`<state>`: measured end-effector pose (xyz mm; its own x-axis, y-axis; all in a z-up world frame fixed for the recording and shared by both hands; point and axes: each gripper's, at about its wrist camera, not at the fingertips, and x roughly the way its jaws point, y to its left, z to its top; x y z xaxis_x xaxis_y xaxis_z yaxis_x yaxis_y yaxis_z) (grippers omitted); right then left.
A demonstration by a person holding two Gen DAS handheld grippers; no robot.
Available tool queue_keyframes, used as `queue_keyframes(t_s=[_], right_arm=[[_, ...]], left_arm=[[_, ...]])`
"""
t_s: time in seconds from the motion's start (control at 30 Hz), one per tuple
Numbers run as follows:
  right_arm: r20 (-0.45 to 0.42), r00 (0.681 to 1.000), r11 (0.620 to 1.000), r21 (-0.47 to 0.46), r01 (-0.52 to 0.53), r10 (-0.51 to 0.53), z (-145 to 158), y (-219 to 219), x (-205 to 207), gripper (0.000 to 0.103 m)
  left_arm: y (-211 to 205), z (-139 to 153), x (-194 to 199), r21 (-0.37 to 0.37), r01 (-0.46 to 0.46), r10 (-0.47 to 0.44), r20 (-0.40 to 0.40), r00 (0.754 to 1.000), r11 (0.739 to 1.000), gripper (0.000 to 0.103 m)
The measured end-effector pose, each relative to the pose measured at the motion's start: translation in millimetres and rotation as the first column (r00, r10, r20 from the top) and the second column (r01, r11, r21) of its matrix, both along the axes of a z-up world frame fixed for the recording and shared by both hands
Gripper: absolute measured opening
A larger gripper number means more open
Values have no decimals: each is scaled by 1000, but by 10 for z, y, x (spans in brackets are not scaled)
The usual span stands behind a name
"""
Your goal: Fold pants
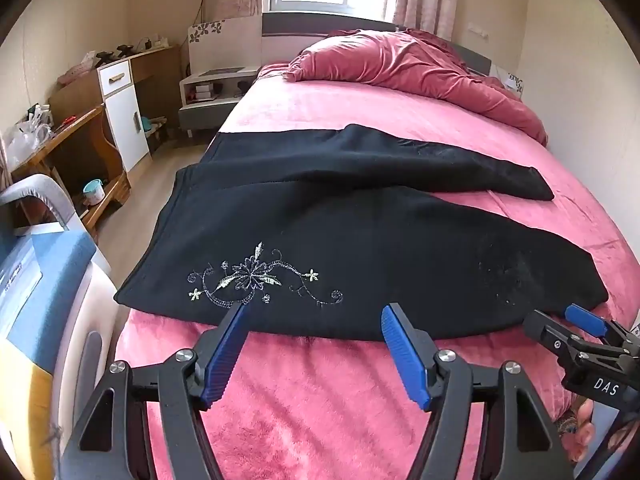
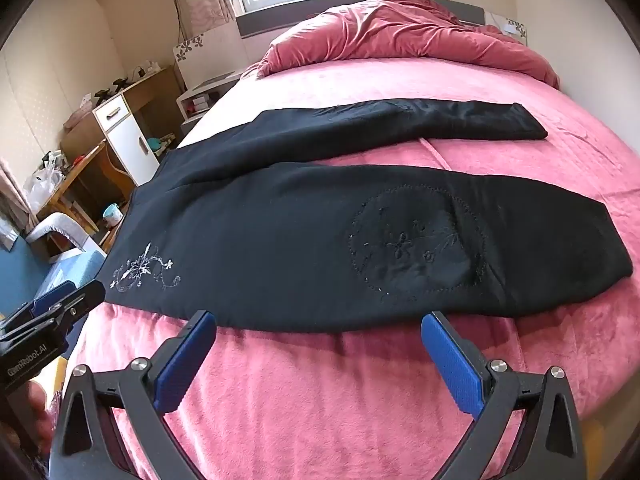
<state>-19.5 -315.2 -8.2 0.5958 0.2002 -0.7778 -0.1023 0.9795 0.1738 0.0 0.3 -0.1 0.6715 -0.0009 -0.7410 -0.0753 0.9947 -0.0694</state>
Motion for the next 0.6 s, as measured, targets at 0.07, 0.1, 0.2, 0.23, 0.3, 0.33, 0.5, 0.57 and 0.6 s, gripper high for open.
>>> queue_keyframes(t_s=[0.07,0.1,0.2,0.23,0.3,0.33,0.5,0.57,0.6], right_arm=[[1,1000,1000,0,0,0,0,2,-8,103],[1,1000,1000,-1,1,-1,1,2,-8,103],[3,1000,1000,0,1,-1,10,-9,-3,103],[3,1000,1000,1,1,-1,12,-14,1,103],[3,1000,1000,2,3,-3,14,-19,-2,103],[3,1000,1000,2,3,-3,18,-18,-2,103],[7,1000,1000,3,2,-2,35,-21,-4,103],[8,1000,1000,2,1,-1,37,-18,-6,103],[8,1000,1000,2,1,-1,36,-21,-6,103]], left_arm=[[5,0,-1,-1,-3,3,1,1000,1000,70],[7,0,-1,0,-3,3,1,1000,1000,70],[23,-2,-1,-8,-8,8,0,1000,1000,71],[26,-5,0,-8,-8,8,-3,1000,1000,71],[-9,-28,-11,-2,-9,9,1,1000,1000,71],[-2,-5,-7,-6,-10,10,-4,1000,1000,71],[16,26,-19,-8,-19,19,-9,1000,1000,71],[14,38,-21,-7,-21,21,-9,1000,1000,71],[11,44,-22,-5,-21,21,-9,1000,1000,71]])
